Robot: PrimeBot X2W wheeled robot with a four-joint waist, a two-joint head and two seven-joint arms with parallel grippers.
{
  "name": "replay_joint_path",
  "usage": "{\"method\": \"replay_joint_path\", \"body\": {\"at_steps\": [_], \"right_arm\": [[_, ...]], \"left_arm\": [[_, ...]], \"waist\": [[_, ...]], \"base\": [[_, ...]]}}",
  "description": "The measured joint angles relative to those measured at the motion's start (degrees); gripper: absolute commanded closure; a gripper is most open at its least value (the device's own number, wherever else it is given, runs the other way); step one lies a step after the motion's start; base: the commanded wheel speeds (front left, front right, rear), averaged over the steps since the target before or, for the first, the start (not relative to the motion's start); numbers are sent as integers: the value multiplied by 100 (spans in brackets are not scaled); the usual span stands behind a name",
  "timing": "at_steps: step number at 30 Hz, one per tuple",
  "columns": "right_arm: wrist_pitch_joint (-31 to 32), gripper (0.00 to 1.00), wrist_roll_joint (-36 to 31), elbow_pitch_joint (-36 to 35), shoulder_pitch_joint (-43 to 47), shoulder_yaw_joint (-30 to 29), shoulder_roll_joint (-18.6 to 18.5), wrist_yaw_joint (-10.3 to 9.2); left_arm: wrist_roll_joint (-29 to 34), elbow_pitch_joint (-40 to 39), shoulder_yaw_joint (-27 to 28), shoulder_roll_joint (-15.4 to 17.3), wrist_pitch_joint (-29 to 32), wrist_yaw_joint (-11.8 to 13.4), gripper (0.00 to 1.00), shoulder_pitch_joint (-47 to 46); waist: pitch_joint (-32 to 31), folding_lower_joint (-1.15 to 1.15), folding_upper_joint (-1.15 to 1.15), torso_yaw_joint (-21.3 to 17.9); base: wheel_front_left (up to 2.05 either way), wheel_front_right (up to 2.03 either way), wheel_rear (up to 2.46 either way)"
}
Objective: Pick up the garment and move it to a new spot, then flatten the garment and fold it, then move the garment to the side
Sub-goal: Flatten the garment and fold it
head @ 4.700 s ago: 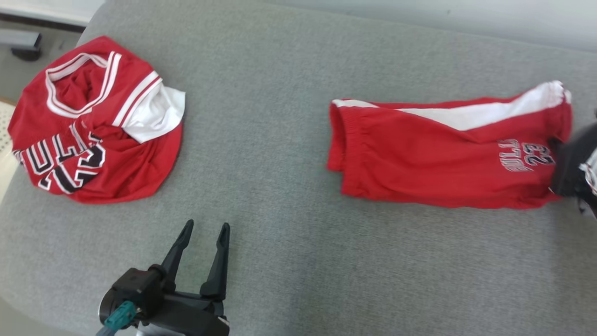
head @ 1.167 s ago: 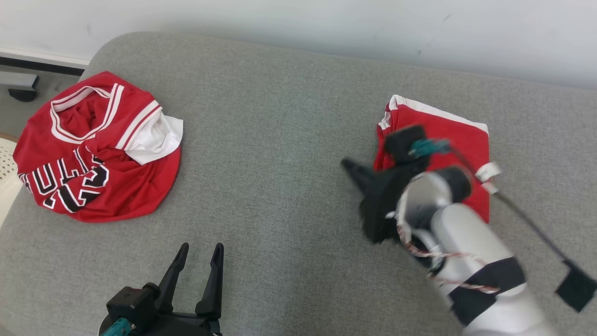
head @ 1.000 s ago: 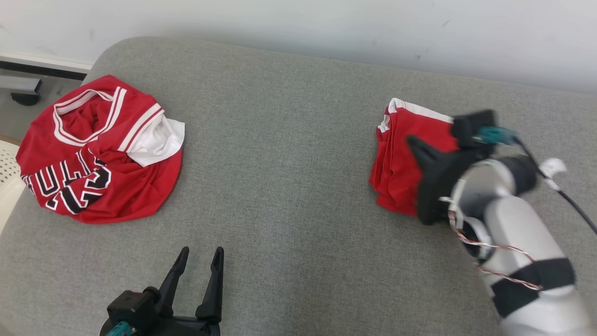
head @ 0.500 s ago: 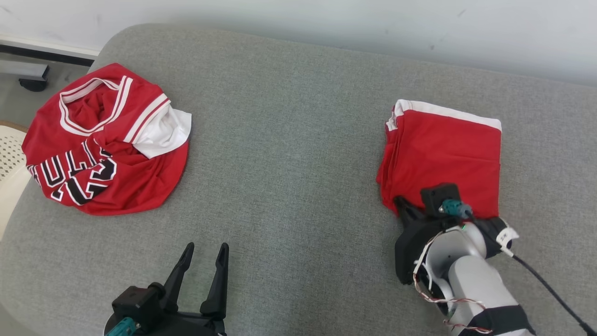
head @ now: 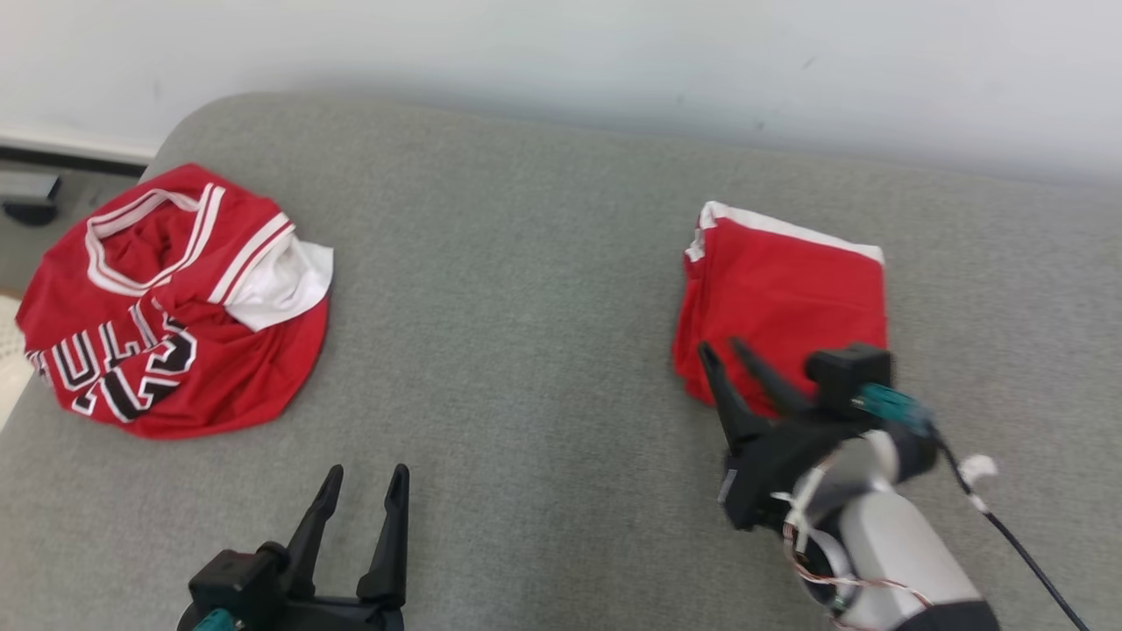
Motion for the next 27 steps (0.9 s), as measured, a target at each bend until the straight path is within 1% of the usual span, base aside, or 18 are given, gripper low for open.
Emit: {"method": "replay_joint_path", "body": {"at_steps": [3, 4, 6, 9, 13, 15, 16, 20, 23, 27], "right_arm": [[-123, 0, -76, -419, 366, -355, -7, 0], [-123, 0, -76, -419, 366, -355, -7, 0], [-290, 0, -112, -702, 659, -588, -7, 0], [-545, 0, -180, -1012, 1066, -915, -7, 0], [-793, 0, -236, -1181, 1556, -1359, -11, 0], [-964, 0, -36, -1177, 1739, -1470, -12, 0], [-1111, 0, 11, -1122, 1862, -1529, -5, 0], [-1399, 0, 13, -924, 2043, -1622, -10, 0], [-1596, 0, -314, -876, 2133, -1513, -9, 0], [-1705, 0, -319, -756, 2262, -1399, -2, 0]], "left_arm": [[54, -83, 98, 11, -23, -1, 0, 92], [54, -83, 98, 11, -23, -1, 0, 92], [99, -118, 214, 10, -25, -1, 0, 127], [330, -253, 417, -15, -33, -15, 0, 229], [616, -465, 836, -177, -35, -35, 0, 387], [773, -577, 1055, -247, -36, -60, 0, 506], [877, -628, 1245, -322, -40, -153, 0, 683], [1035, -625, 1569, -478, -40, -348, 0, 932], [1114, -536, 1759, -588, -40, -466, 0, 1048], [1219, -294, 1906, -678, -40, -616, 0, 1168]], "waist": [[-108, 0, 0, -115], [-108, 0, 0, -115], [-181, 0, 0, -201], [-301, 0, 0, -329], [-472, 0, 0, -483], [-556, 0, 0, -565], [-643, 0, 0, -654], [-815, -1, 0, -832], [-923, -1, 0, -959], [-1032, 0, 0, -1103]], "base": [[0, 0, 0], [0, 0, 0], [0, 0, 0], [0, 0, 0], [0, 0, 0], [0, 0, 0], [0, 0, 0], [0, 0, 0], [0, 0, 0], [0, 0, 0]]}}
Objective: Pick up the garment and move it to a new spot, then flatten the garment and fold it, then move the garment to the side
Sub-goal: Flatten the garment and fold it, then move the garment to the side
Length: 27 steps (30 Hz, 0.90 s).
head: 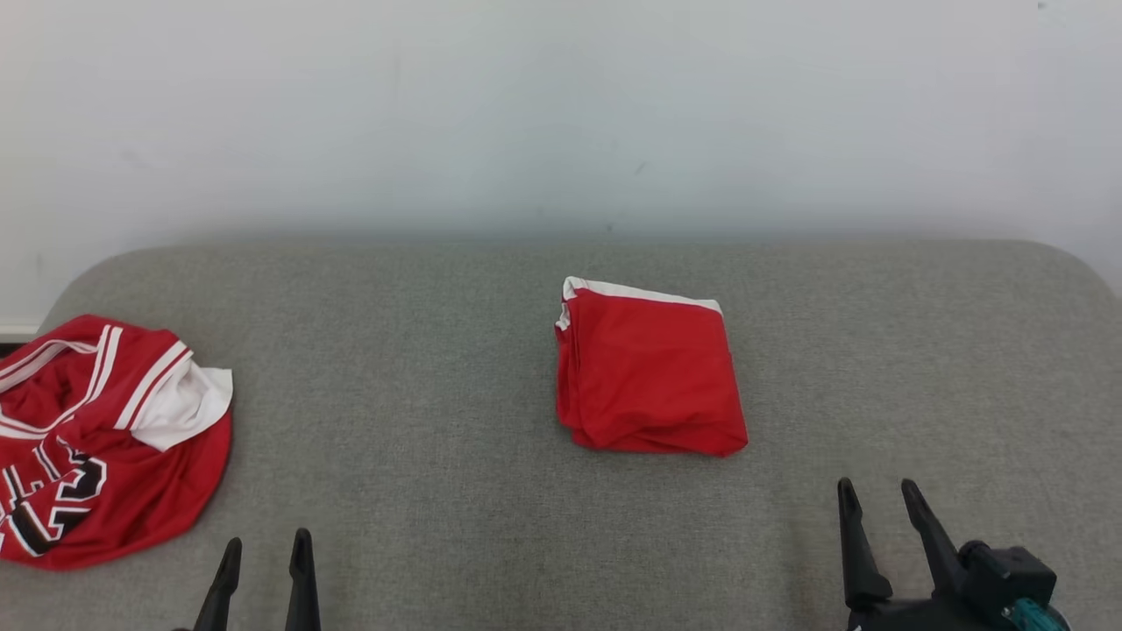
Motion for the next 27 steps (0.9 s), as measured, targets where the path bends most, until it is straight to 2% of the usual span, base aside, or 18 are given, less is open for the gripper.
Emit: {"method": "replay_joint_path", "body": {"at_steps": [9, 27], "right_arm": [[211, 0, 259, 538, 36, 82, -3, 0], [310, 0, 276, 654, -105, 199, -1, 0]], "left_arm": [[326, 346, 169, -165, 0, -176, 0, 18], [493, 479, 279, -309, 0, -248, 0, -17]], "waist": [[-86, 0, 0, -125], [-16, 1, 0, -71]], "base": [[0, 0, 0], [0, 0, 0]]}}
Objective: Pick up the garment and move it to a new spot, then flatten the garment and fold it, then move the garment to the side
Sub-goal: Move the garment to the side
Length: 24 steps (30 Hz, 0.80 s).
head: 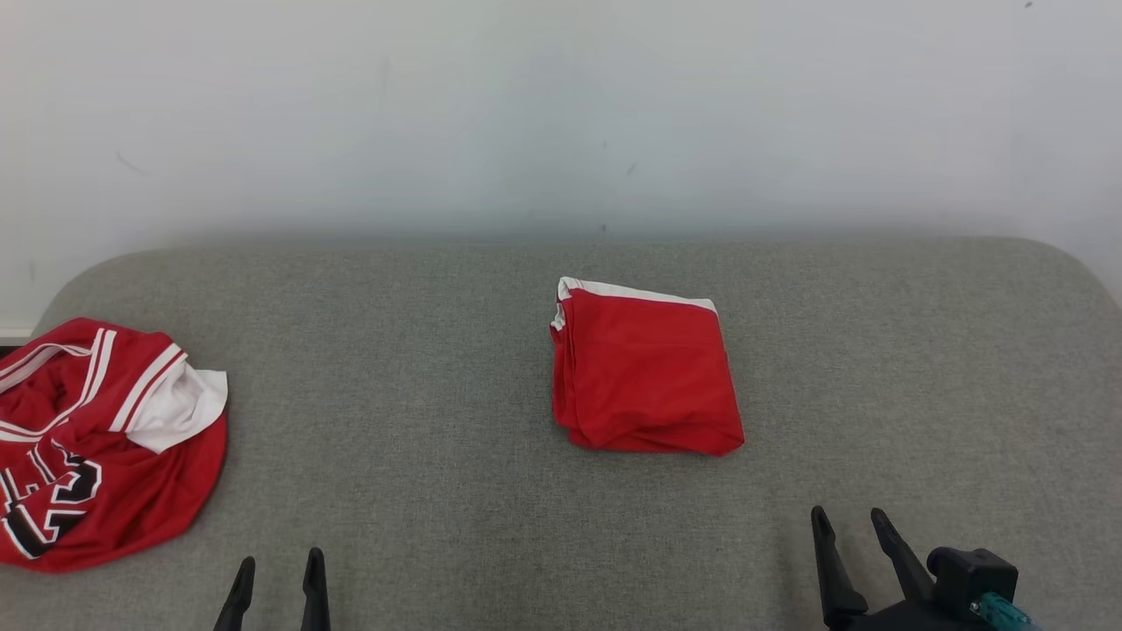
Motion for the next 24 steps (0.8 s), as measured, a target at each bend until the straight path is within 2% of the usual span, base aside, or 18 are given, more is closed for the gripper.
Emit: {"method": "replay_joint_path", "body": {"at_steps": [3, 5, 9, 15, 18, 24], "right_arm": [[268, 0, -20, -20, -57, -37, -2, 0], [699, 0, -14, -64, -222, -64, 1, 0], [2203, 0, 136, -197, -873, -144, 3, 0], [4112, 0, -220, -528, -2156, -570, -2, 0], [4666, 0, -353, -410, -2732, -853, 1, 0], [5149, 0, -844, 153, -3463, -1424, -1, 0]], "left_arm": [[3, 0, -37, -15, 0, -2, 0, -15], [4, -13, -57, -27, 0, -21, 0, -24], [4, -70, -81, -57, 0, -27, 0, -56], [5, -98, -216, -101, 0, -29, 0, -222], [-4, -115, -327, -111, 0, -36, 0, -386], [-53, -144, -601, -108, 0, -36, 0, -687]], "waist": [[27, 0, 0, 50], [60, 0, 0, 81], [169, 0, 0, 125], [419, 0, 0, 253], [592, 1, 1, 345], [974, 1, 1, 604]], "base": [[0, 0, 0], [0, 0, 0], [0, 0, 0], [0, 0, 0], [0, 0, 0], [0, 0, 0]]}}
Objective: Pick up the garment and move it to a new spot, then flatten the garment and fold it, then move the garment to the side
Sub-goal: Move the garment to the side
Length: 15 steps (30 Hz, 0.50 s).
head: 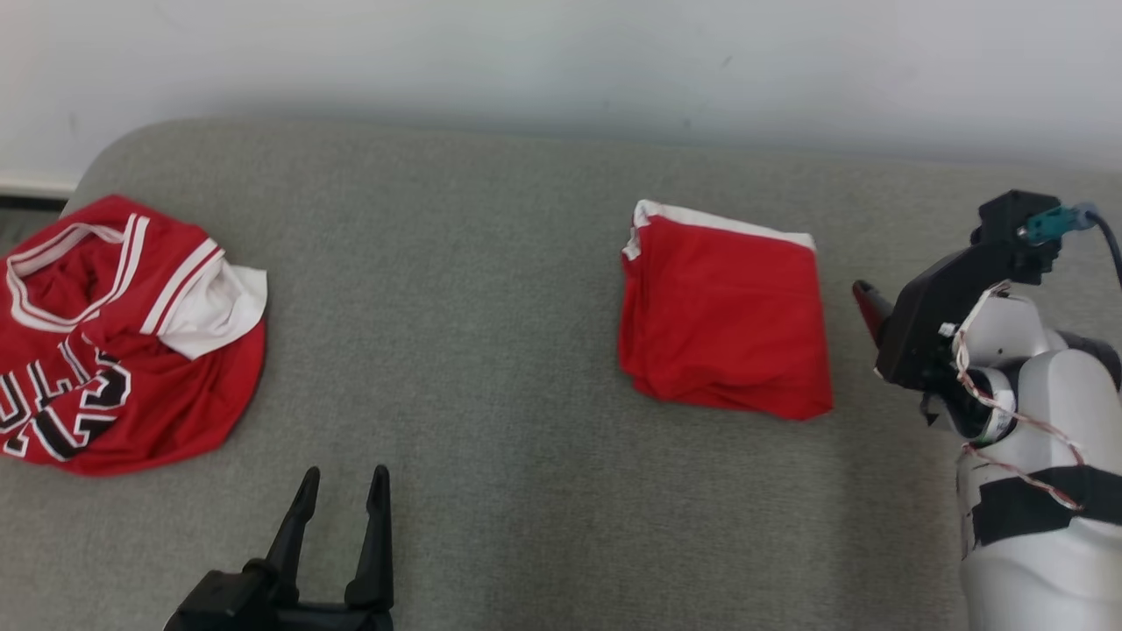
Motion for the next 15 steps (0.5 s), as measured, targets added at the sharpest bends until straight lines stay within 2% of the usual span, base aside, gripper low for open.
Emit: {"method": "replay_joint_path", "body": {"at_steps": [5, 15], "right_arm": [[37, 0, -294, 477, -380, -401, -4, 0], [-245, 0, -275, 1298, -653, -368, -5, 0]], "left_arm": [[-46, -52, -152, 7, 0, -1, 0, -225], [-77, -76, -180, 3, 0, -1, 0, -426]], "waist": [[342, 0, 0, 252], [873, 0, 0, 598]], "base": [[0, 0, 0], [0, 0, 0]]}}
